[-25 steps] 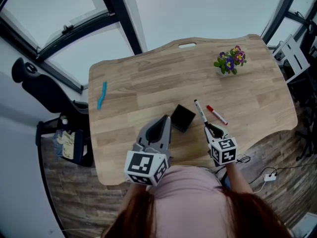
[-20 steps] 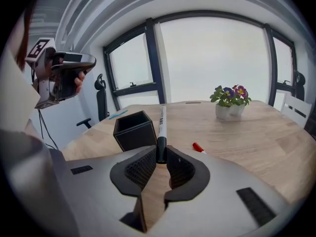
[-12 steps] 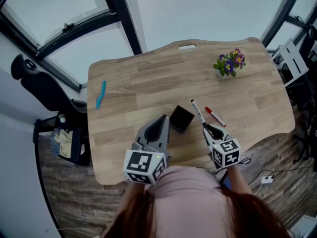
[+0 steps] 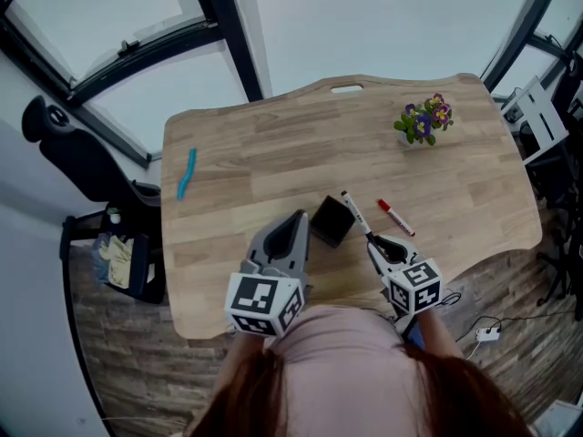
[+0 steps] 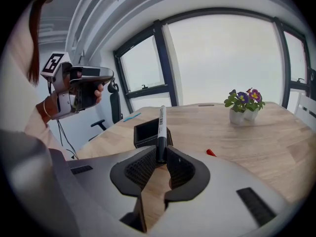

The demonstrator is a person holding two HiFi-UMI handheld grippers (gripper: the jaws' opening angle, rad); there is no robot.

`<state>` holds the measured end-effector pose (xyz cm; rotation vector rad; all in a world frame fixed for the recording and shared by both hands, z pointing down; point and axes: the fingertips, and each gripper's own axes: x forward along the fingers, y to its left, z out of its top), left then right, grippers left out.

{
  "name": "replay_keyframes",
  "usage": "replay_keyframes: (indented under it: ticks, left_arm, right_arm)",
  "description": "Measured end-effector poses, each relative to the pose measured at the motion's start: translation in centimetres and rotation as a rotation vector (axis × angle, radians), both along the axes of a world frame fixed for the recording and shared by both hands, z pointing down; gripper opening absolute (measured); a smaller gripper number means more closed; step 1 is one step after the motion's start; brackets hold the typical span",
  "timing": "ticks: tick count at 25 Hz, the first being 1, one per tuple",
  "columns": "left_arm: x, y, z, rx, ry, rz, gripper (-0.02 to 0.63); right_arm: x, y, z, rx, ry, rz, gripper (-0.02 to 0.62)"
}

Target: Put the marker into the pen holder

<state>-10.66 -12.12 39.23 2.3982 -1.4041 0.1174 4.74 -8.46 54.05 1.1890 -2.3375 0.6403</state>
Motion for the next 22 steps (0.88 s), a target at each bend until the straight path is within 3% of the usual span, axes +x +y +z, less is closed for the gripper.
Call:
replay_keyframes:
  ticks: [22]
  left_arm:
    - [-0.4,-0.3,-0.1,0.018,-0.006,-0.034,0.002]
  right_arm:
    - [-1.4,1.0,-0.6,-0.107,0.026,-0.073,0.06]
